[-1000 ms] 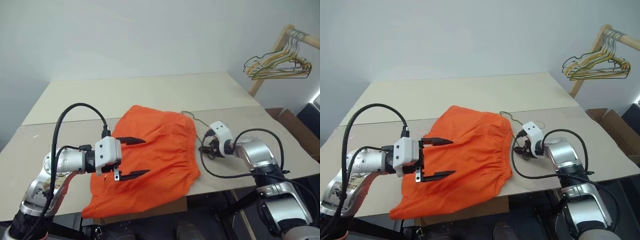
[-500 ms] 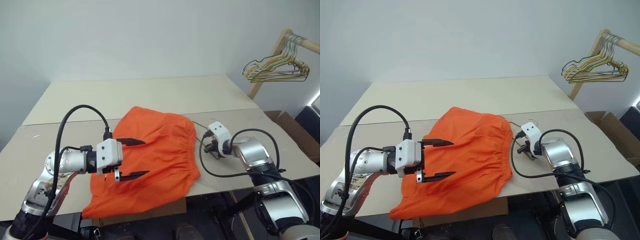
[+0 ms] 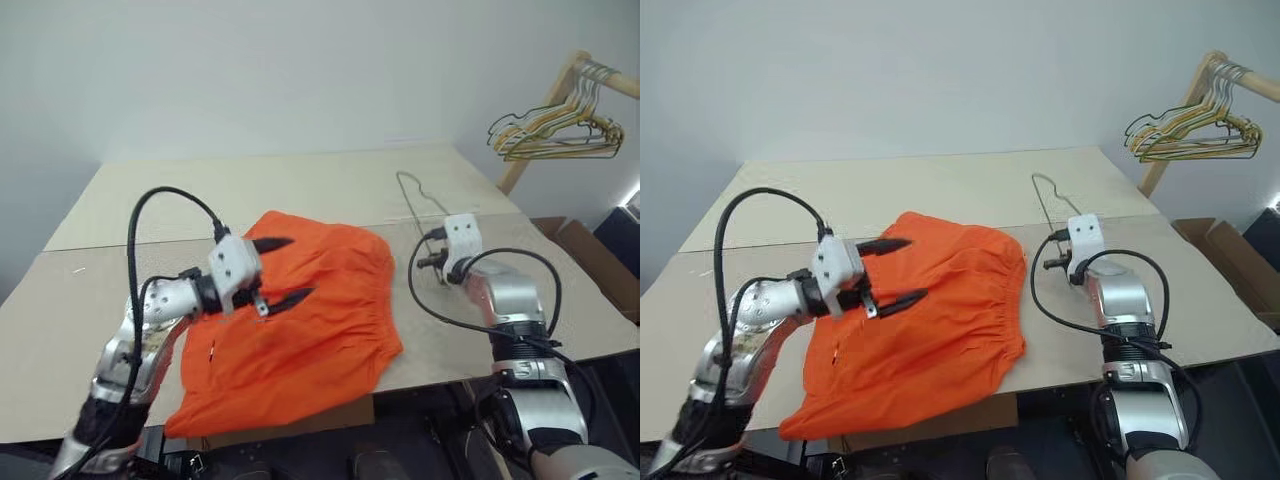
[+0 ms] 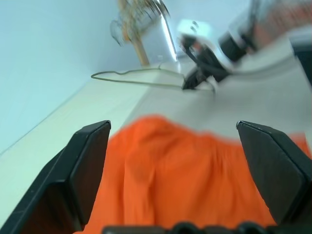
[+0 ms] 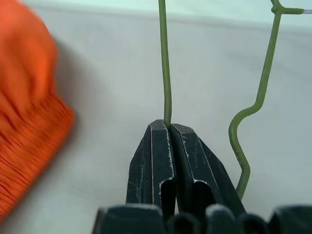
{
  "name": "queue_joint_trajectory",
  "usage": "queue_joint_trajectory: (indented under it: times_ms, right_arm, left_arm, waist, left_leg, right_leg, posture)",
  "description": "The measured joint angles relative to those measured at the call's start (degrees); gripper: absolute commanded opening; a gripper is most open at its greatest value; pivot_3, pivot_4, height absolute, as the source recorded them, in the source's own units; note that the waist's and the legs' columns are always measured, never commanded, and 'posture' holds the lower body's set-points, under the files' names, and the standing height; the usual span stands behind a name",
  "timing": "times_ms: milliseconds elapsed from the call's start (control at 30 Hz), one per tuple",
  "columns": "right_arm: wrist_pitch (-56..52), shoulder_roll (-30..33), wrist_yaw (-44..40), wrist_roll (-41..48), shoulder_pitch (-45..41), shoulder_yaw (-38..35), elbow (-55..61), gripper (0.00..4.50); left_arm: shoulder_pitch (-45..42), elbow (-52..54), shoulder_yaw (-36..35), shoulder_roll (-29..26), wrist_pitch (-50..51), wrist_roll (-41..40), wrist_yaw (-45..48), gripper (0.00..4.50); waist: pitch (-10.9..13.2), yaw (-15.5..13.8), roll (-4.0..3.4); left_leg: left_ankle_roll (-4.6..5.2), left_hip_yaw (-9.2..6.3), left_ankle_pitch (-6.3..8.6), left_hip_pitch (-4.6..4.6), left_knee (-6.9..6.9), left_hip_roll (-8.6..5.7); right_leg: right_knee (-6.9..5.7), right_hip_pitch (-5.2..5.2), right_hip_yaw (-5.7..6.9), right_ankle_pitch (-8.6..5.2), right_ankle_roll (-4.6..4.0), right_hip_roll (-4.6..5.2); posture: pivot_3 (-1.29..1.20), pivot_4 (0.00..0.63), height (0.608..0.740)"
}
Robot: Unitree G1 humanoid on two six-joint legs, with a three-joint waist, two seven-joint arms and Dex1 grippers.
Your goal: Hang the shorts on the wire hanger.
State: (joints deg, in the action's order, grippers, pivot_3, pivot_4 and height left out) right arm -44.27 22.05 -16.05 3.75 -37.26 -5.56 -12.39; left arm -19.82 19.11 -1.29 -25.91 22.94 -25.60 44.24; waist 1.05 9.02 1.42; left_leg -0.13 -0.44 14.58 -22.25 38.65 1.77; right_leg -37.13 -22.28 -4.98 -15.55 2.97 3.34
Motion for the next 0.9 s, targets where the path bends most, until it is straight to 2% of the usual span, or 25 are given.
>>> queue_joint_trajectory:
  times_ms: [67,167,367,500,667,700,767,900]
  right_arm:
    - [4.56,0.45,-1.23,0.02,1.98,0.20,6.18,0.04]
    - [17.11,0.35,-4.66,-0.04,6.62,2.63,14.98,0.04]
    - [32.92,-3.46,-7.97,-1.30,10.88,10.21,21.67,0.04]
    - [38.51,-4.85,-7.97,-3.56,11.65,14.23,23.68,0.04]
    - [41.53,-5.05,-7.99,-5.67,13.08,16.34,23.83,0.04]
    - [41.57,-5.03,-8.00,-5.96,13.54,16.41,23.79,0.00]
    - [41.61,-4.68,-8.00,-6.49,13.86,16.40,23.52,0.00]
    - [41.62,-4.75,-8.00,-6.94,13.86,16.35,23.33,0.00]
  left_arm:
    - [-3.77,-1.11,-3.07,4.25,7.23,-7.91,-4.11,4.50]
    - [-10.38,-5.24,-9.46,10.69,16.55,-19.48,-12.95,4.50]
    - [-17.37,-12.37,-17.05,17.81,22.18,-32.72,-25.21,4.50]
    - [-18.58,-13.47,-19.25,18.37,22.35,-37.08,-28.87,4.50]
    - [-18.58,-13.47,-19.07,18.63,22.02,-37.68,-30.86,4.50]
    - [-18.58,-13.46,-18.99,18.68,21.99,-37.69,-31.24,4.11]
    - [-18.58,-13.46,-18.76,18.68,21.97,-37.67,-31.94,3.72]
    - [-18.41,-13.45,-17.77,18.57,21.22,-37.23,-32.12,2.41]
  waist:
    - [0.00,-0.03,0.00]
    - [-0.02,-0.01,0.00]
    - [-0.02,1.04,0.01]
    - [-0.02,1.29,0.01]
    - [-0.02,0.91,0.01]
    - [-0.02,0.92,0.01]
    - [-0.02,0.98,0.01]
    - [-0.02,1.14,0.01]
  left_leg:
    - [0.01,-0.11,0.01,-0.03,0.00,-0.01]
    - [0.01,-0.22,0.02,-0.04,0.06,-0.05]
    - [-0.02,-0.32,0.03,-0.03,0.05,-0.06]
    - [-0.07,-0.38,0.03,-0.03,0.05,-0.10]
    - [-0.12,-0.45,0.01,-0.03,0.06,-0.18]
    - [-0.12,-0.45,0.01,-0.03,0.06,-0.19]
    - [-0.13,-0.44,0.01,-0.02,0.06,-0.19]
    - [-0.13,-0.45,0.01,0.00,0.04,-0.18]
  right_leg:
    - [0.01,0.01,0.05,-0.01,0.03,0.00]
    - [0.03,0.04,0.11,-0.03,0.08,0.05]
    - [-0.02,0.04,0.13,-0.02,0.08,0.05]
    - [-0.02,0.05,0.14,-0.02,0.08,0.06]
    - [0.02,0.10,0.17,-0.02,0.08,0.10]
    - [0.02,0.10,0.17,-0.02,0.08,0.10]
    - [0.02,0.10,0.16,-0.02,0.08,0.10]
    - [0.02,0.10,0.16,-0.02,0.08,0.08]
  posture:
    - [-0.13,0.000,0.740]
    - [-0.14,0.000,0.740]
    - [-0.14,0.000,0.740]
    - [-0.14,0.000,0.740]
    - [-0.14,0.000,0.740]
    - [-0.14,0.000,0.740]
    - [-0.14,0.000,0.740]
    - [-0.14,0.000,0.740]
